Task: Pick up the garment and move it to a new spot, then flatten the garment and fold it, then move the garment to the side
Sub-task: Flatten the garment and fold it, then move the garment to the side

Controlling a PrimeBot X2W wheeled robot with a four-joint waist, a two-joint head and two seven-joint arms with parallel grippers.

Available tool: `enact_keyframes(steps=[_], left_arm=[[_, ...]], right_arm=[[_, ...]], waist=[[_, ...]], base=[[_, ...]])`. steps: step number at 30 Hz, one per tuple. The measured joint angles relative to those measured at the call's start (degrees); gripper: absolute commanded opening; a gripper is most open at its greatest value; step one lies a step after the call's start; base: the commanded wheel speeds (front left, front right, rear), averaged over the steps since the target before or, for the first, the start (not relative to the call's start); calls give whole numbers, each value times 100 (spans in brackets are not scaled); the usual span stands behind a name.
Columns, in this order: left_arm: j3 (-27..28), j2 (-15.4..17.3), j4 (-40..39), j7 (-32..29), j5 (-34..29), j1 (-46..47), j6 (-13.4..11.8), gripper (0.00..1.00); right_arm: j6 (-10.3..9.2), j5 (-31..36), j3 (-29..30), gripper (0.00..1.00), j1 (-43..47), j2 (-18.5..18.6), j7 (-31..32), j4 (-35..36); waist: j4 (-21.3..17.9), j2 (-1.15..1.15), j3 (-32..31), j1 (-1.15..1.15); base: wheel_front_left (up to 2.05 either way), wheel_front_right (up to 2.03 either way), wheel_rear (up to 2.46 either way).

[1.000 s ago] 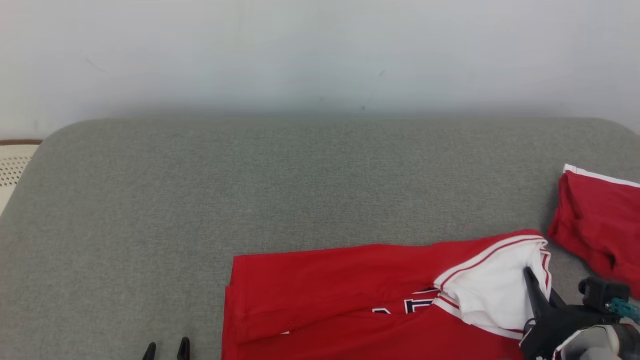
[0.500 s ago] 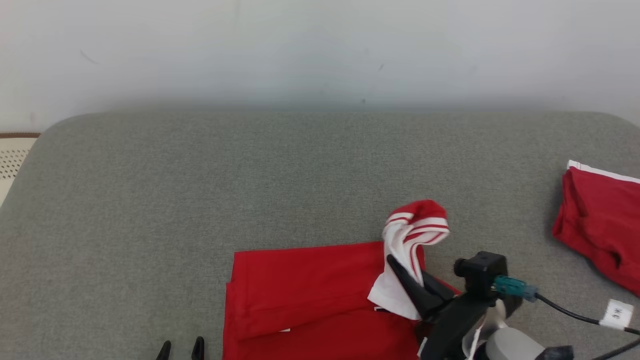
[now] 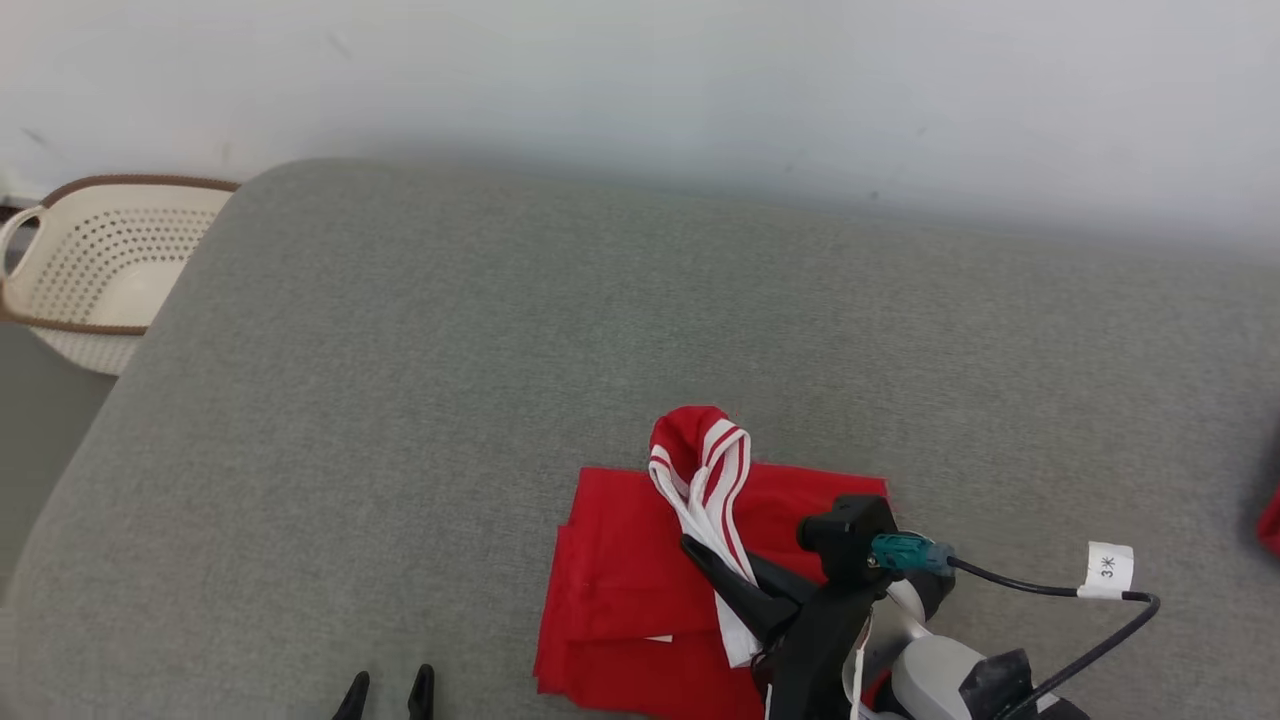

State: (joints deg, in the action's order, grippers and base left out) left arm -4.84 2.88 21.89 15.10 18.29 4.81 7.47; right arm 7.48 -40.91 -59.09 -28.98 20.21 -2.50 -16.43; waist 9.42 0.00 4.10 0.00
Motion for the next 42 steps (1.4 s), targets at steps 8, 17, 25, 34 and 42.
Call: enact_keyframes(steps=[8,17,25,34,42], left_arm=[[35,5,11,0,80,3,0,100],[374,1,-115,0,-94,18,-51,100],[355,1,-99,0,-178,-9,-43,100],[279,2,-57,0,-244,-49,-15,100],[250,1,-62,0,-266,-77,-5,100]], right_arm=[[0,-202,-218,100,-248,-260,-144,-697],[0,-414,1510,100,244,115,-1225,-1362],[0,-249,1623,100,786,-32,-1240,-1279],[0,-297,1887,100,967,-265,-1246,-1636],[0,-505,2065,100,824,-441,-1247,-2296]], waist=[[580,0,133,0],[63,0,141,0],[-57,0,41,0],[48,-1,-40,0],[299,-1,-13,0]], base=[[0,0,0],[0,0,0],[0,0,0],[0,0,0],[0,0,0]])
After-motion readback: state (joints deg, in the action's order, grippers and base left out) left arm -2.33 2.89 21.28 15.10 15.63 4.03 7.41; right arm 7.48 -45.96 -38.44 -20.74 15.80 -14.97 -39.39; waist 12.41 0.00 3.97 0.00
